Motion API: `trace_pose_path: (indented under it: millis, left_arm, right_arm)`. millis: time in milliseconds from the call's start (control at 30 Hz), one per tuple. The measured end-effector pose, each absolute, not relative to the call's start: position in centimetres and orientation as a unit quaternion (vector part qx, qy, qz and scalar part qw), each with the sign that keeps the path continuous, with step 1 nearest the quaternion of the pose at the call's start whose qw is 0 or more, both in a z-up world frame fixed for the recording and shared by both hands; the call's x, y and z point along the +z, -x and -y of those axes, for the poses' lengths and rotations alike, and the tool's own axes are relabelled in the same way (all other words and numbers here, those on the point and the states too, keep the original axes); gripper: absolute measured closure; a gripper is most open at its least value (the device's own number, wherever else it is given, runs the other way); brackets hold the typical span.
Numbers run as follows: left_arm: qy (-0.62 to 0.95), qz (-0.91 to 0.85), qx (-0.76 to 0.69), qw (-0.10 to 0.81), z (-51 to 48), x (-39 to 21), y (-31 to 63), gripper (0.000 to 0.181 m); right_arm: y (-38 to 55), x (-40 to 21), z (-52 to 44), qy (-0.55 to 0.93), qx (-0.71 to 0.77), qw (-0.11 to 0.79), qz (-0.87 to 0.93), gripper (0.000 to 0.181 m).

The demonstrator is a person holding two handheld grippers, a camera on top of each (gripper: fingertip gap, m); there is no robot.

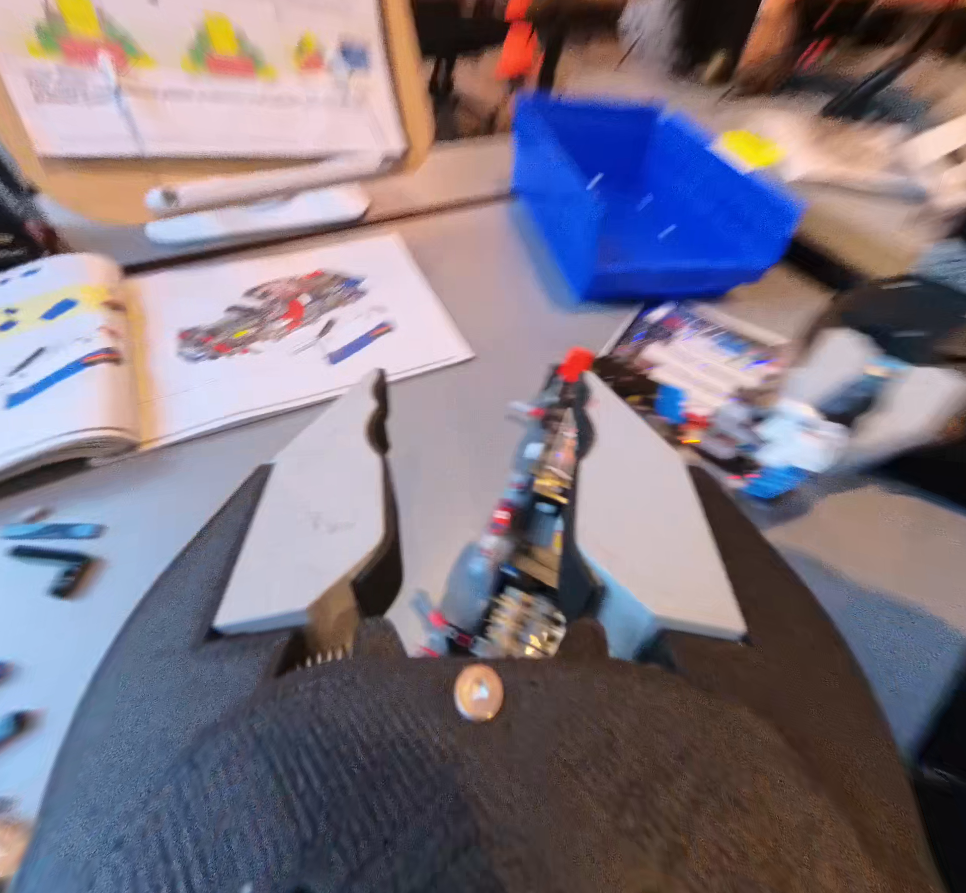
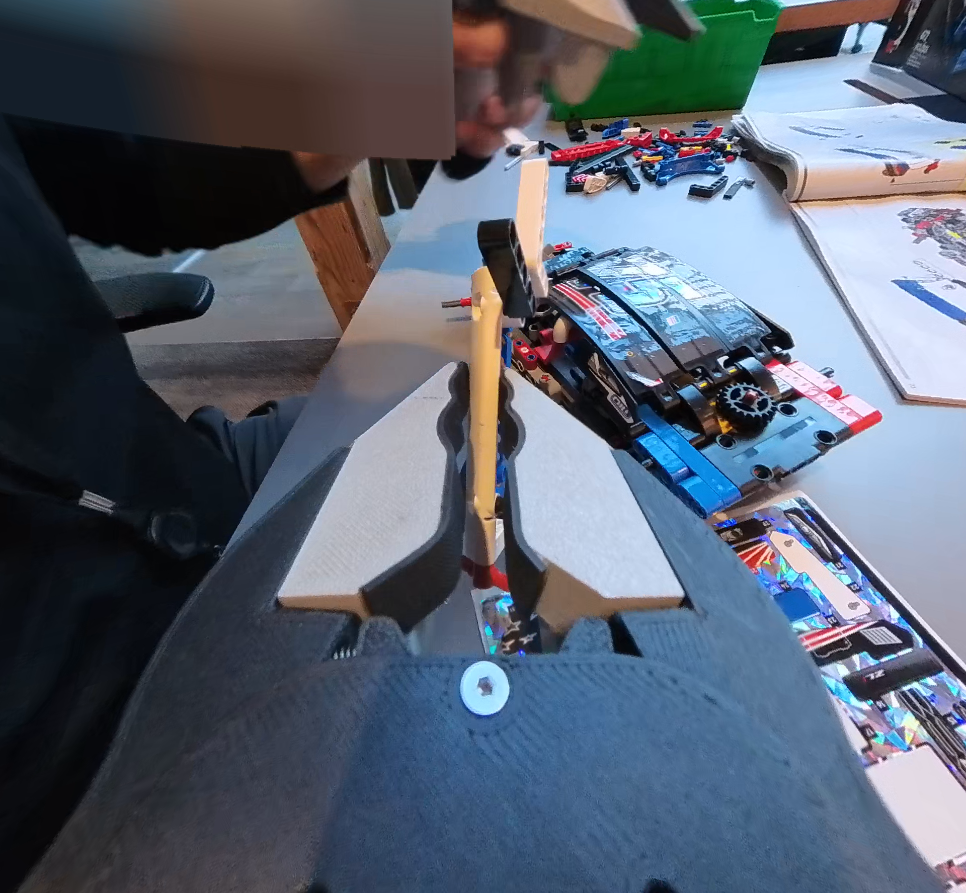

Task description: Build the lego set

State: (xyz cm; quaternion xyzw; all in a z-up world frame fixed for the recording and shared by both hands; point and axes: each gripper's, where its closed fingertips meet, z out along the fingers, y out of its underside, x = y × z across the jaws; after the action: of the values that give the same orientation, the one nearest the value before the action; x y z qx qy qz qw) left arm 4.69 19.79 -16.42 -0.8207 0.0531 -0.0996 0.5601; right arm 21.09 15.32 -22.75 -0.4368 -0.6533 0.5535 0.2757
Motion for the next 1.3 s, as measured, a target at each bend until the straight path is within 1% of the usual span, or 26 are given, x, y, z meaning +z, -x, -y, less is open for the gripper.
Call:
trace_pose_path:
  millis: [33, 100, 167, 233, 267, 300, 400, 433, 633, 667, 700, 867, 1033, 1100, 1167, 1200, 1300]
  left_arm:
    - [0.847, -0.057, -0.081, 0.523, -22.3, -17.5, -3.6, 0.102]
    - [0.866, -0.078, -0.113, 0.481, -27.1, -19.3, -3.3, 0.109]
    - [0.879, -0.081, -0.142, 0.448, -31.4, -21.5, -2.9, 0.105]
    - [0.898, -0.069, -0.133, 0.413, -34.5, -24.0, -1.7, 0.090]
    - [0.913, -0.061, -0.110, 0.388, -35.5, -25.5, -0.8, 0.075]
    - [0.928, -0.062, -0.085, 0.356, -36.1, -27.1, -0.2, 0.068]
    - [0.957, -0.083, -0.015, 0.278, -36.6, -31.4, 1.0, 0.065]
    - [0.951, -0.085, -0.022, 0.296, -37.2, -31.2, 0.7, 0.063]
    - [0.947, -0.082, -0.024, 0.310, -37.3, -31.6, 0.8, 0.063]
    - [0.947, -0.077, -0.024, 0.311, -37.3, -31.5, 1.0, 0.068]
    - [0.947, -0.070, -0.022, 0.312, -37.3, -31.4, 1.3, 0.077]
    - [0.948, -0.052, -0.021, 0.313, -37.1, -30.9, 3.0, 0.127]
    - [0.951, -0.039, -0.042, 0.302, -36.7, -30.7, 4.3, 0.160]
    - [0.951, -0.026, -0.073, 0.300, -36.5, -30.5, 4.6, 0.167]
    - [0.947, -0.024, -0.086, 0.307, -36.3, -29.9, 5.1, 0.179]
    - [0.943, -0.022, -0.090, 0.319, -36.3, -29.2, 5.4, 0.181]
    - [0.924, -0.015, -0.101, 0.370, -35.8, -26.0, 6.8, 0.181]
  right_arm:
    - [-21.1, -22.8, -15.4, 0.437, 0.553, 0.277, 0.653, 0.174]
    - [-21.1, -22.8, -15.5, 0.438, 0.552, 0.279, 0.653, 0.174]
    - [-21.2, -22.8, -15.5, 0.438, 0.553, 0.279, 0.652, 0.174]
    - [-21.3, -23.0, -15.5, 0.439, 0.554, 0.277, 0.651, 0.175]
    - [-21.3, -23.0, -15.5, 0.439, 0.554, 0.275, 0.651, 0.175]
    - [-21.3, -23.1, -15.4, 0.439, 0.555, 0.272, 0.652, 0.174]
    - [-21.3, -23.0, -15.1, 0.433, 0.563, 0.263, 0.653, 0.174]
    - [-21.4, -22.9, -14.9, 0.432, 0.567, 0.259, 0.652, 0.174]
    - [-21.7, -22.5, -14.2, 0.421, 0.583, 0.243, 0.651, 0.175]
    - [-21.7, -22.4, -14.2, 0.419, 0.586, 0.241, 0.650, 0.175]
    - [-21.7, -22.2, -14.1, 0.418, 0.589, 0.240, 0.648, 0.175]
    - [-21.9, -22.0, -14.0, 0.415, 0.592, 0.239, 0.648, 0.175]
    - [-21.9, -22.2, -13.9, 0.416, 0.586, 0.240, 0.653, 0.175]
    - [-21.9, -22.4, -13.9, 0.416, 0.583, 0.240, 0.655, 0.175]
    - [-21.9, -22.5, -13.9, 0.417, 0.581, 0.240, 0.657, 0.175]
    - [-21.9, -22.6, -13.9, 0.417, 0.580, 0.239, 0.657, 0.175]
    - [-21.9, -22.7, -13.9, 0.419, 0.579, 0.237, 0.658, 0.175]
